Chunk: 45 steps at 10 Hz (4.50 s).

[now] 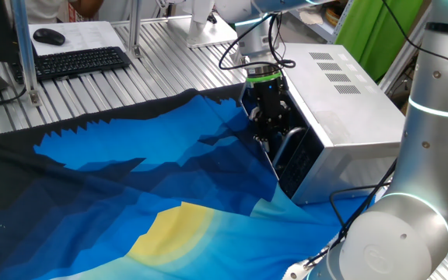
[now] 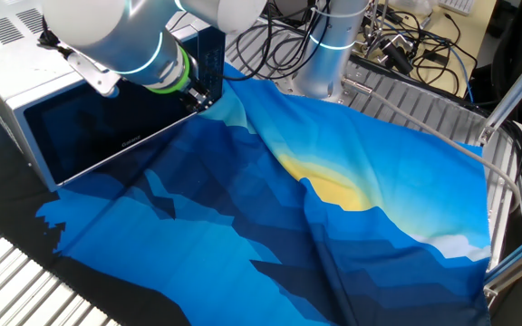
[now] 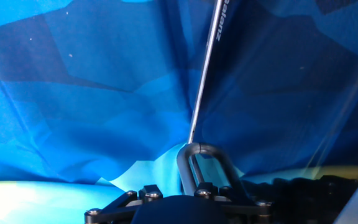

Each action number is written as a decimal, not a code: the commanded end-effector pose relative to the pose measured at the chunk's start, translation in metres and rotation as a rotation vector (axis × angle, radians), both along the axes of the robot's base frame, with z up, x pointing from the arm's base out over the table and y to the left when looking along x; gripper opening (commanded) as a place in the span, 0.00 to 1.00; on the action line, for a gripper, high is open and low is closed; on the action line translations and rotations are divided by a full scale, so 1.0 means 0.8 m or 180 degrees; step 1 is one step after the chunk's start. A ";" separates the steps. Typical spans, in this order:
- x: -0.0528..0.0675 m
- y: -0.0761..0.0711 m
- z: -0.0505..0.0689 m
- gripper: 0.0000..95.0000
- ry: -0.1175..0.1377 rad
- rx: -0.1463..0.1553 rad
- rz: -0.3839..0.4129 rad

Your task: Open the microwave door

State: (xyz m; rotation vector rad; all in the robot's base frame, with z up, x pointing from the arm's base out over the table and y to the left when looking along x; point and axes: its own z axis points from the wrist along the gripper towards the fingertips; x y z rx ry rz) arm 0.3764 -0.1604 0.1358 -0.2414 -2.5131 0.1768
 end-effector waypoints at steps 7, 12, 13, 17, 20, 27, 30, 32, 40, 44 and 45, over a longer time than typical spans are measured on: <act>-0.003 0.025 -0.010 0.20 0.0644 0.0153 -0.0327; -0.010 0.052 -0.006 0.40 0.0571 0.0025 -0.0520; -0.009 0.053 -0.005 0.40 0.0591 -0.0019 -0.0446; 0.000 0.054 -0.004 0.60 0.0699 -0.0128 -0.0155; 0.002 0.056 -0.007 0.60 0.0772 -0.0174 0.0020; 0.017 0.051 0.006 0.60 0.0841 -0.0249 0.0167; 0.020 0.036 0.013 0.60 0.0865 -0.0261 0.0183; 0.016 0.035 0.013 0.60 0.0880 -0.0286 0.0178; -0.001 0.015 0.009 0.60 0.0857 -0.0264 0.0204; -0.015 0.016 0.002 0.60 0.0828 -0.0225 0.0181; -0.015 0.016 0.002 0.60 0.0820 -0.0204 0.0183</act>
